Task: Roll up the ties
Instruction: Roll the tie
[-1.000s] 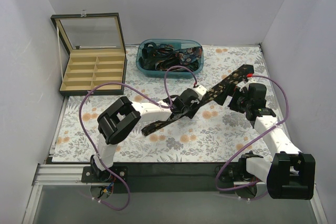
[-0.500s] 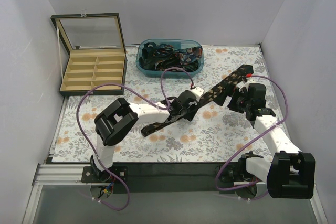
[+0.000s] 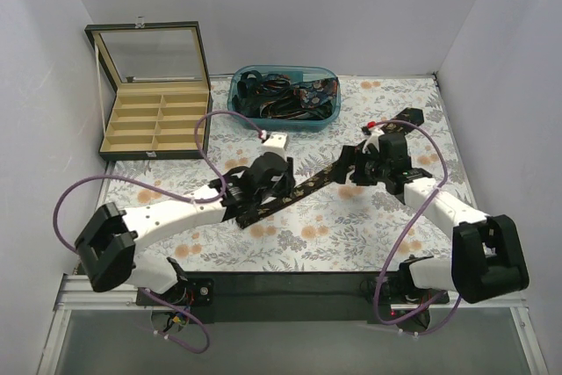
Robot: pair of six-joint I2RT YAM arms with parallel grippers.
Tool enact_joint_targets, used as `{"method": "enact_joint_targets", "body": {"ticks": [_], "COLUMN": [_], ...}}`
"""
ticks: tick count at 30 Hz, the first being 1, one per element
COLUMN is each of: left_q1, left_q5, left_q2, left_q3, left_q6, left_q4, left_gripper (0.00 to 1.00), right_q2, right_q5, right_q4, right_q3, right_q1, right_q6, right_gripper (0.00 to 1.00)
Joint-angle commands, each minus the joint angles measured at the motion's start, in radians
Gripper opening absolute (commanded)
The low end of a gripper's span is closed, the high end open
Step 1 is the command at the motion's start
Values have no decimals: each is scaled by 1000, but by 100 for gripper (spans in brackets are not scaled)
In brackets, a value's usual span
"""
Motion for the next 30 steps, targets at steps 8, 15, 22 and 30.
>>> {"method": "enact_joint_targets", "body": {"ticks": [8,15,22,30], "left_q1": [117,148,161,165], "left_q5": [-40,-37,-28,6], "left_q2": [-213,-221,-220,-163], "left_q3": [-263,-318,-359,-393], "left_q6": [-263,-281,-295,-320], "left_q4": [-219,-236,-236,-224], "left_gripper": [17,13,13,13], "right_q2": [194,299,385,460], "right_q5": [-12,8,26,25], "right_q4": [176,215,266,303], "right_q3": [106,135,125,108], "right_q1": [123,123,96,2], "right_q6": [1,-22,-31,-33], "right_gripper": [60,42,31,28]}}
